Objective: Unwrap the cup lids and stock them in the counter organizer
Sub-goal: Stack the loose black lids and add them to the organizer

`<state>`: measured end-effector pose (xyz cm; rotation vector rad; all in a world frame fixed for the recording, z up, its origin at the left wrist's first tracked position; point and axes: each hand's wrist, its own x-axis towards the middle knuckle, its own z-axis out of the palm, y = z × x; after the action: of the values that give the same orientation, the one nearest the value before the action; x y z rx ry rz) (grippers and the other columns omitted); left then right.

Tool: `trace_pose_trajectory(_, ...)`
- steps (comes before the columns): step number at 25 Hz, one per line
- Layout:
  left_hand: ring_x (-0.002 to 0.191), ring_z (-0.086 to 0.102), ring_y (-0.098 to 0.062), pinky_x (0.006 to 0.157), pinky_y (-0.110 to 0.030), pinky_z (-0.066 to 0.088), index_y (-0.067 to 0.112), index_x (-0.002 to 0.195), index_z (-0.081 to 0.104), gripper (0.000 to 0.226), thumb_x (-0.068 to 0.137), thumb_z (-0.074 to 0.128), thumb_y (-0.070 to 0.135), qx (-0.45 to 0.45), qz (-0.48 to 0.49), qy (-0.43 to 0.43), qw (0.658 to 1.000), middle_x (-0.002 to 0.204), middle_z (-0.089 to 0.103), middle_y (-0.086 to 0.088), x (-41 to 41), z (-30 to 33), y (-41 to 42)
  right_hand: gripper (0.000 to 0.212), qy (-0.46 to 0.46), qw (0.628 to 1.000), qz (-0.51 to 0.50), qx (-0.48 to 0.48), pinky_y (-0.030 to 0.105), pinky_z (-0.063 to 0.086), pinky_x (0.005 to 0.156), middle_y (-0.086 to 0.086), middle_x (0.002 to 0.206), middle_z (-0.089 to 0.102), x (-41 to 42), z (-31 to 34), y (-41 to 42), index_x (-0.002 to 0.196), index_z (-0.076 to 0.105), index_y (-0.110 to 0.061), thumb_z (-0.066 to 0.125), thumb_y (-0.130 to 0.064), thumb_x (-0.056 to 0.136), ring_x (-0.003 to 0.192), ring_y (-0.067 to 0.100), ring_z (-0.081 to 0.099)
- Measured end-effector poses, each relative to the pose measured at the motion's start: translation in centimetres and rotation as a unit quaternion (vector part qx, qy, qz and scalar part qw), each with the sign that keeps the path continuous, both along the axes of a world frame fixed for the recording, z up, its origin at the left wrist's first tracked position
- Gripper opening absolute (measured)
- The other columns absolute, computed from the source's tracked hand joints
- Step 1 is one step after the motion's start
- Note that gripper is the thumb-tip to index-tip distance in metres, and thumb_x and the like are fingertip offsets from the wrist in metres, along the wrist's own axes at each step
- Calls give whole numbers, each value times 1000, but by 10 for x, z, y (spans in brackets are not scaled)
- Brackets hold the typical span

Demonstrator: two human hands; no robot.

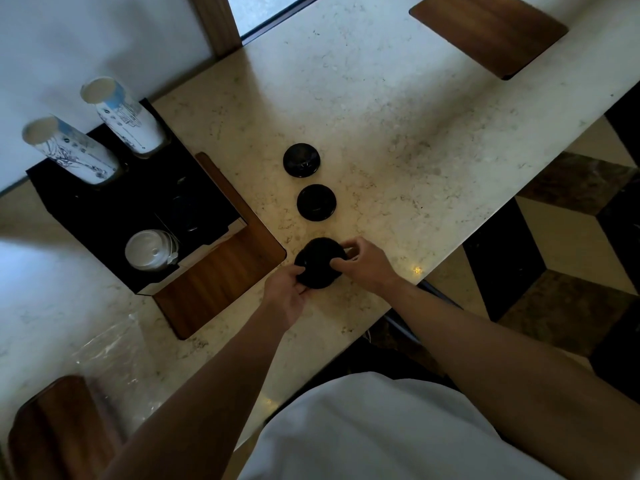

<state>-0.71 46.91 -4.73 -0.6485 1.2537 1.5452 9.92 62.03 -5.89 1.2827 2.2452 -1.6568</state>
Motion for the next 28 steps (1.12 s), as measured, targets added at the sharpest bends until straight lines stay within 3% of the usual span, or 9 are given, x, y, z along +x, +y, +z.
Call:
trace_pose_trajectory(4, 120, 62, -39, 108, -51, 48, -2, 135, 52, 35, 101, 44, 4, 28, 42, -9, 999, 129, 62, -27, -1, -1, -7, 46, -16, 1000, 5, -3, 13, 40, 57, -13, 91, 61, -9, -4, -17, 115, 58, -22, 76, -40, 77, 79, -3, 58)
trace_pose_trajectory(8, 115, 65, -37, 95, -48, 57, 2, 131, 58, 34, 100, 57, 18, 29, 73, 4, 997, 126, 65, -23, 1, 2, -11, 47, -28, 999, 14, 17, 15, 40, 57, -8, 98, 63, -16, -8, -26, 110, 59, -20, 77, -45, 75, 81, 0, 58)
trace_pose_trajectory(11, 99, 74, -31, 78, -41, 63, 3, 118, 64, 25, 94, 67, 6, 28, 26, 54, 998, 108, 76, -16, 2, 5, -13, 51, -27, 999, 24, 16, 16, 41, 60, -3, 107, 62, -20, -11, -29, 113, 59, -17, 77, -47, 75, 92, 10, 61)
trace_pose_trajectory(13, 93, 76, -28, 77, -39, 64, 2, 110, 66, 19, 92, 65, -4, 25, 19, 67, 997, 100, 79, -14, 0, 5, -16, 49, -23, 999, 20, -26, 19, 46, 63, -3, 109, 61, -23, -11, -28, 114, 57, -18, 75, -48, 80, 94, 11, 62)
trace_pose_trajectory(15, 96, 76, -28, 75, -36, 64, 2, 108, 65, 16, 94, 61, -4, 30, 27, 58, 998, 103, 78, -15, -4, 7, -18, 42, 3, 991, -38, -129, 27, 58, 67, 1, 113, 64, -26, -8, -24, 115, 56, -17, 73, -43, 86, 93, 14, 67)
trace_pose_trajectory(17, 104, 73, -31, 79, -37, 63, 2, 110, 65, 16, 96, 59, -3, 27, 27, 54, 998, 113, 75, -20, -9, 7, -20, 40, 28, 975, -77, -206, 33, 63, 72, 7, 119, 65, -27, -5, -19, 120, 59, -14, 73, -35, 90, 96, 19, 71)
trace_pose_trajectory(20, 112, 70, -34, 93, -43, 59, 0, 114, 64, 18, 97, 60, 0, 19, 15, 57, 998, 119, 72, -22, -16, 7, -22, 42, 60, 970, -45, -230, 37, 62, 81, 13, 120, 70, -29, -4, -13, 128, 63, -3, 70, -26, 93, 103, 26, 71)
trace_pose_trajectory(24, 112, 69, -34, 99, -46, 56, 1, 121, 63, 23, 97, 61, 3, 34, 1, 57, 998, 117, 73, -20, -26, 10, -16, 40, 89, 968, -63, -228, 32, 59, 73, 18, 116, 71, -43, 0, -8, 127, 64, 3, 69, -18, 94, 99, 29, 72)
trace_pose_trajectory(28, 120, 63, -37, 105, -51, 51, -1, 132, 55, 45, 89, 64, -12, 30, -18, 79, 996, 130, 64, -21, -40, 13, -4, 37, 93, 970, -50, -219, 34, 61, 75, 15, 113, 72, -60, 0, 3, 125, 66, -2, 70, -21, 94, 95, 26, 73)
